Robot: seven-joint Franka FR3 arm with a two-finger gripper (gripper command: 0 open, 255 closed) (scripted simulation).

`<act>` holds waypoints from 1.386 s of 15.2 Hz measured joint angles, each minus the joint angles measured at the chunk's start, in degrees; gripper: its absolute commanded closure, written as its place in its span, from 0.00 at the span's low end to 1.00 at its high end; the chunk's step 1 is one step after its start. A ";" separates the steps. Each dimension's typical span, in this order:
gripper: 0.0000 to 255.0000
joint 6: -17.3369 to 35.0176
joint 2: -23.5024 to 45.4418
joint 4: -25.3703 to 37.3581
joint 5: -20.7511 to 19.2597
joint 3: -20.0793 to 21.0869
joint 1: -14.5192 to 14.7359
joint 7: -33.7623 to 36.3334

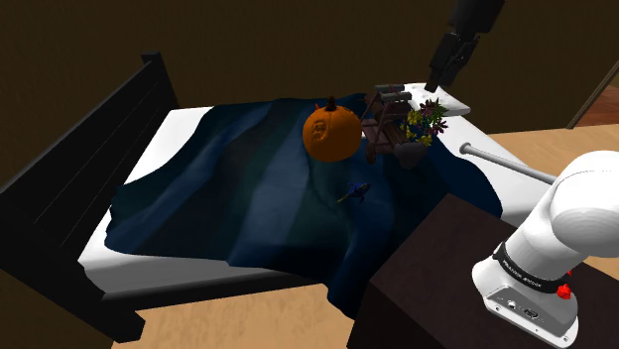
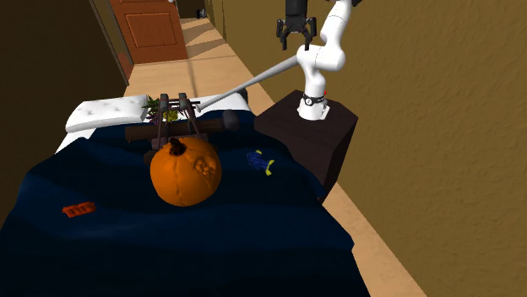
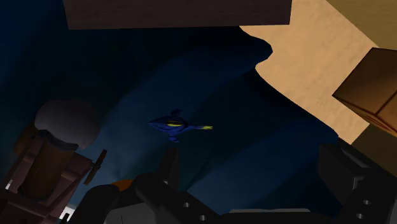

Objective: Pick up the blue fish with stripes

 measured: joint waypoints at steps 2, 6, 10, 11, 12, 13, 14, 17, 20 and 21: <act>0.00 0.67 0.33 -0.40 0.00 -0.18 -0.01 -0.28; 0.00 7.68 3.29 -4.87 0.26 -1.38 -0.02 -2.45; 0.00 15.75 7.97 -8.77 0.50 -3.33 -0.10 -5.68; 0.00 17.78 9.47 -9.43 0.63 -3.89 -0.10 -6.59; 0.00 19.41 11.06 -9.56 0.88 -4.28 0.03 -7.26; 0.00 21.50 12.85 -10.05 1.15 -4.77 0.14 -8.12; 0.00 23.26 14.05 -10.67 1.51 -5.00 0.34 -8.67; 0.00 28.93 20.19 -10.73 2.73 -6.72 0.81 -11.74; 0.00 34.34 26.23 -10.66 4.69 -8.17 1.59 -14.90; 0.00 36.05 28.33 -10.51 5.50 -8.77 1.82 -16.24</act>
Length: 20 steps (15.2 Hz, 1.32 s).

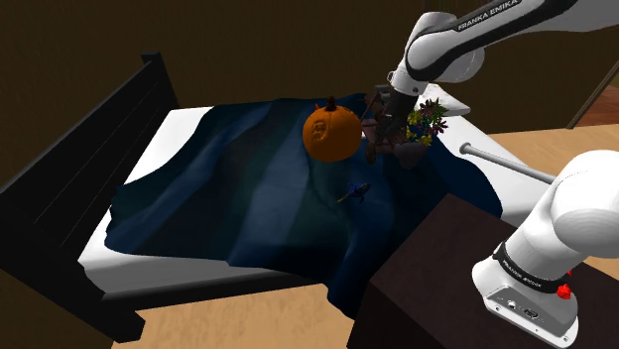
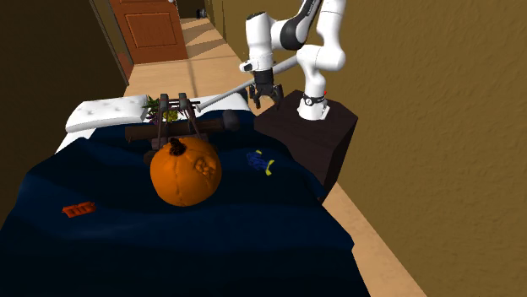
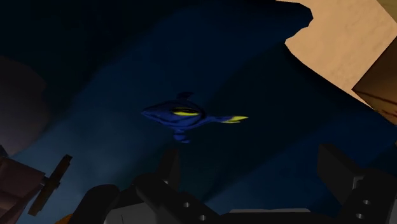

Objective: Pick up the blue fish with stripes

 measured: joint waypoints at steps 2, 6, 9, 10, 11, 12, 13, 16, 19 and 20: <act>0.00 3.59 4.69 0.59 2.21 -0.85 0.78 -2.53; 0.00 9.15 13.72 2.73 7.70 -2.08 1.94 -8.48; 0.00 12.47 21.20 5.51 13.03 -2.23 2.13 -13.83; 0.00 12.95 24.07 7.41 14.78 -2.06 1.97 -15.49; 0.00 13.97 26.72 8.57 16.75 -1.59 1.86 -17.15; 0.00 14.63 28.99 9.77 18.36 -1.14 1.62 -18.52; 0.00 15.21 31.25 10.97 19.94 -0.76 1.07 -20.24; 0.00 16.63 38.42 15.48 24.12 0.90 -0.61 -24.51; 0.00 17.78 43.50 18.71 26.63 2.32 -1.92 -27.07; 0.00 18.12 44.30 19.10 27.10 2.59 -2.19 -27.60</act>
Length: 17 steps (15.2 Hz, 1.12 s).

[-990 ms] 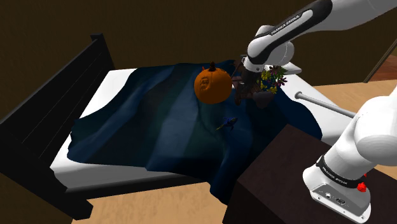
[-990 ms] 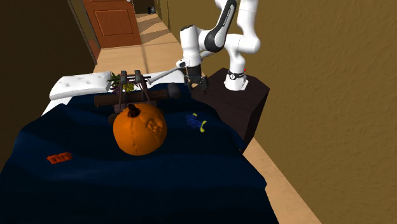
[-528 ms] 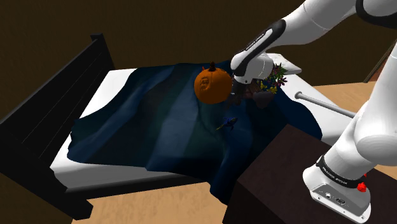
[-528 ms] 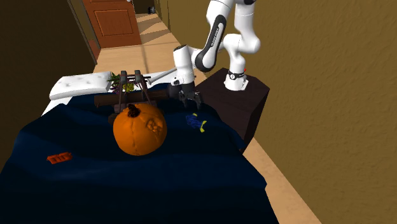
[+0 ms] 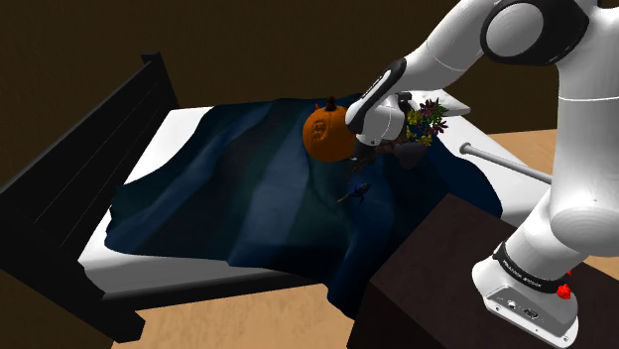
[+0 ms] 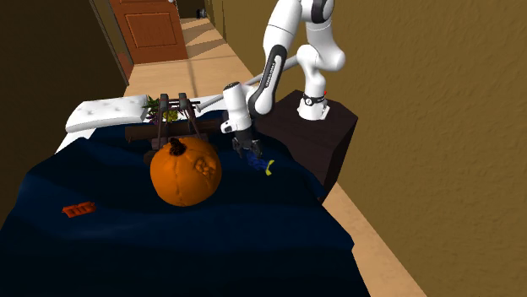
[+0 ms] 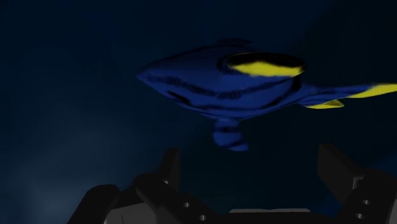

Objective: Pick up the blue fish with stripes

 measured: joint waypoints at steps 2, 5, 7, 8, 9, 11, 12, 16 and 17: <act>0.00 0.73 1.71 0.86 0.91 0.58 -0.48 -0.95; 0.00 2.15 3.92 1.51 2.40 1.55 -1.14 -2.46; 1.00 2.44 4.18 1.44 2.69 1.73 -1.30 -2.83; 1.00 2.51 4.22 1.42 2.75 1.75 -1.33 -2.90; 1.00 2.54 4.23 1.43 2.78 1.78 -1.34 -2.93; 1.00 2.55 4.24 1.43 2.81 1.81 -1.34 -2.95; 1.00 2.55 4.24 1.43 2.81 1.82 -1.34 -2.96; 1.00 2.54 4.31 1.50 2.81 1.83 -1.35 -2.96; 1.00 2.40 4.09 1.41 2.65 1.71 -1.26 -2.78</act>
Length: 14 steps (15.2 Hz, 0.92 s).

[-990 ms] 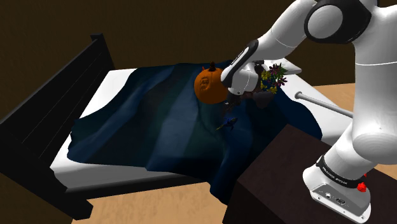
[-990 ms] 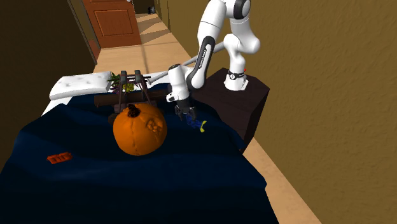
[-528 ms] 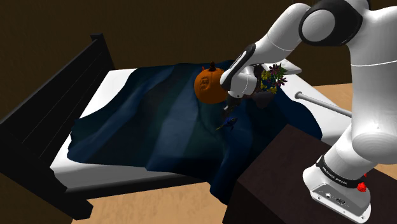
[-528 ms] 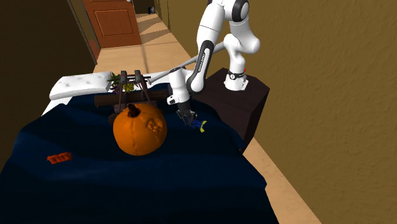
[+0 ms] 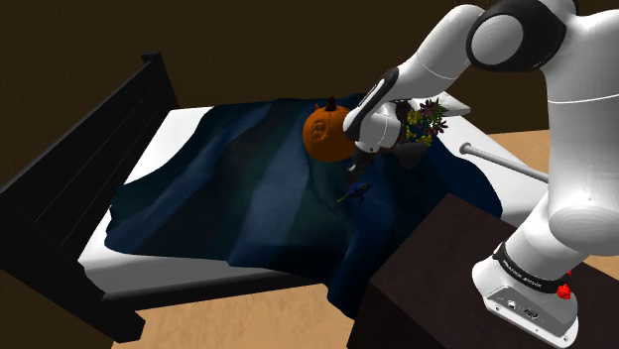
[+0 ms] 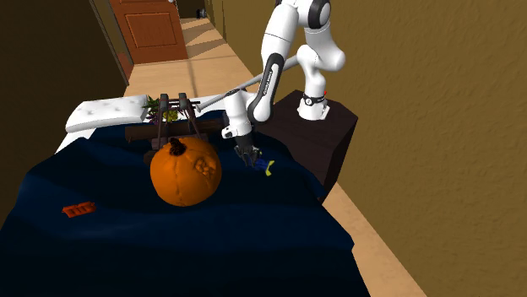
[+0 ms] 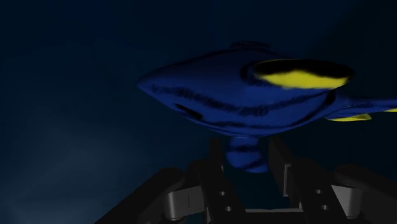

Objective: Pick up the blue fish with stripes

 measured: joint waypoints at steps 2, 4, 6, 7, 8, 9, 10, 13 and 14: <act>1.00 -0.67 -1.27 -0.52 -0.73 -0.51 0.39 0.79; 1.00 -1.68 -2.63 -0.82 -1.74 -1.19 0.73 1.70; 1.00 -2.64 -4.06 -1.14 -2.78 -1.81 1.25 2.84; 1.00 -2.97 -5.07 -1.77 -3.20 -2.09 1.48 3.26; 1.00 -3.65 -5.84 -1.79 -3.87 -2.49 1.67 3.87; 1.00 -3.97 -6.48 -2.05 -4.24 -2.70 1.84 4.25; 1.00 -4.40 -7.01 -2.09 -4.69 -2.94 2.01 4.72; 1.00 -5.85 -9.24 -2.62 -6.28 -3.76 2.60 6.31; 1.00 -6.32 -10.03 -2.87 -6.79 -4.02 2.76 6.77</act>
